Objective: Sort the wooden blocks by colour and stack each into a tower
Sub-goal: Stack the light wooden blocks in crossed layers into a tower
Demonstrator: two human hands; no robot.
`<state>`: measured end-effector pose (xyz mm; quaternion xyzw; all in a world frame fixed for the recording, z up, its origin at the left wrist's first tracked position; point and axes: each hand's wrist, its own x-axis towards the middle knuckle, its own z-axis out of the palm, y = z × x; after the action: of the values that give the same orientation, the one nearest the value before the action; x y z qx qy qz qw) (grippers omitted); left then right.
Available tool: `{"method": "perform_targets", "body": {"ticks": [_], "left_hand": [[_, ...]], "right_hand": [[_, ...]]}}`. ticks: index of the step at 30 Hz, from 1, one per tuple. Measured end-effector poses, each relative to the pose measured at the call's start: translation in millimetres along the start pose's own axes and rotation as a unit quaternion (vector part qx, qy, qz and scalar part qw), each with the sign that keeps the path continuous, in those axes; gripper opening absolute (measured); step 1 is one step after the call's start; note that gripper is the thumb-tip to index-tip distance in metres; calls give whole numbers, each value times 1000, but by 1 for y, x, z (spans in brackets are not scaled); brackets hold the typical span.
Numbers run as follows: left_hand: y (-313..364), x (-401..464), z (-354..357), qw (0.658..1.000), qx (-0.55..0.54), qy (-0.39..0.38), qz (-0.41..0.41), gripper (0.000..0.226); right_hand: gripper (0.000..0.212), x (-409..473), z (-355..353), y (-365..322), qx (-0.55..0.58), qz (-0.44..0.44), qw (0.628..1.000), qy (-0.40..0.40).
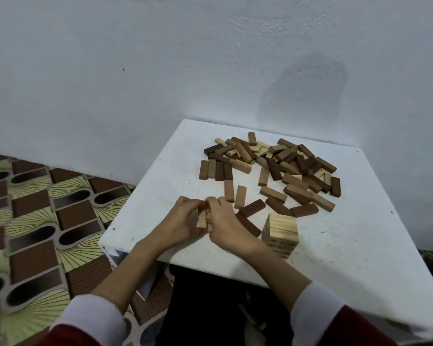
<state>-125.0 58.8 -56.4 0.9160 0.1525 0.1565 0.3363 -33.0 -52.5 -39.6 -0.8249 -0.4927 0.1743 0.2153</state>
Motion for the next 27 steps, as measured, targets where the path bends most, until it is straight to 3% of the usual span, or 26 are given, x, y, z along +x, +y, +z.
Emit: {"method": "perform_targets", "body": {"ticks": [3, 7, 11, 14, 19, 27], "left_hand": [[-3, 0, 5, 1000, 7, -10, -17, 53], [-4, 1, 10, 998, -38, 15, -45, 53], [-7, 2, 16, 996, -61, 45, -53, 50], [-11, 2, 17, 997, -51, 58, -29, 46], [-8, -3, 19, 996, -55, 73, -13, 57], [-10, -6, 19, 995, -83, 57, -7, 75]], "right_hand": [[60, 1, 5, 1, 60, 38, 997, 10], [52, -9, 9, -4, 172, 73, 977, 100], [50, -17, 21, 0, 172, 97, 963, 182], [56, -15, 23, 5, 158, 100, 965, 183], [53, -9, 26, 9, 97, 98, 966, 221], [40, -16, 30, 7, 151, 86, 952, 250]]}}
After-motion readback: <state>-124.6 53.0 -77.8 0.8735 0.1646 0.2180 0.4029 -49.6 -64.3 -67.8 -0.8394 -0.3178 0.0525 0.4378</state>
